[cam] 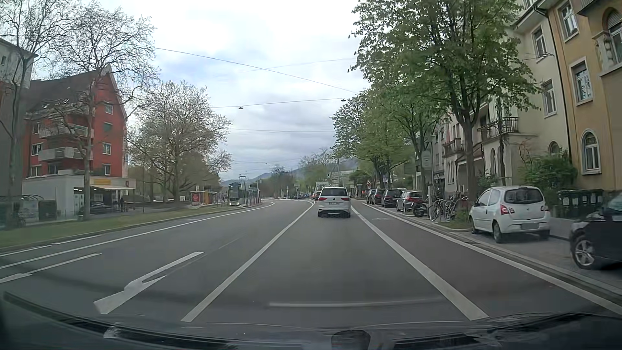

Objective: Follow the waypoints while adhering to traffic rules and regulations

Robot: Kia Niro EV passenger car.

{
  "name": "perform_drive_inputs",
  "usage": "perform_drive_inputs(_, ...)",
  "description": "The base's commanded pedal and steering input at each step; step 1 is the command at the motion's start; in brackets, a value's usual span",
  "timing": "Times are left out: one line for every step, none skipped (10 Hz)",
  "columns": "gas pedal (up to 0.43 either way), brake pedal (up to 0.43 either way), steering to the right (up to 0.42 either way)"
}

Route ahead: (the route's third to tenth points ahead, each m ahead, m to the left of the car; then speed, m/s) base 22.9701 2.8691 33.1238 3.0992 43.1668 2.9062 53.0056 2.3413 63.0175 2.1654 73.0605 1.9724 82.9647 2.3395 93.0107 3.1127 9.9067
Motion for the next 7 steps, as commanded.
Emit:
perform_drive_inputs(0.11,0.0,0.006)
perform_drive_inputs(0.087,0.0,0.006)
perform_drive_inputs(0.067,0.0,0.006)
perform_drive_inputs(0.047,0.0,0.008)
perform_drive_inputs(0.047,0.0,0.008)
perform_drive_inputs(0.047,0.0,0.008)
perform_drive_inputs(0.047,0.0,0.008)
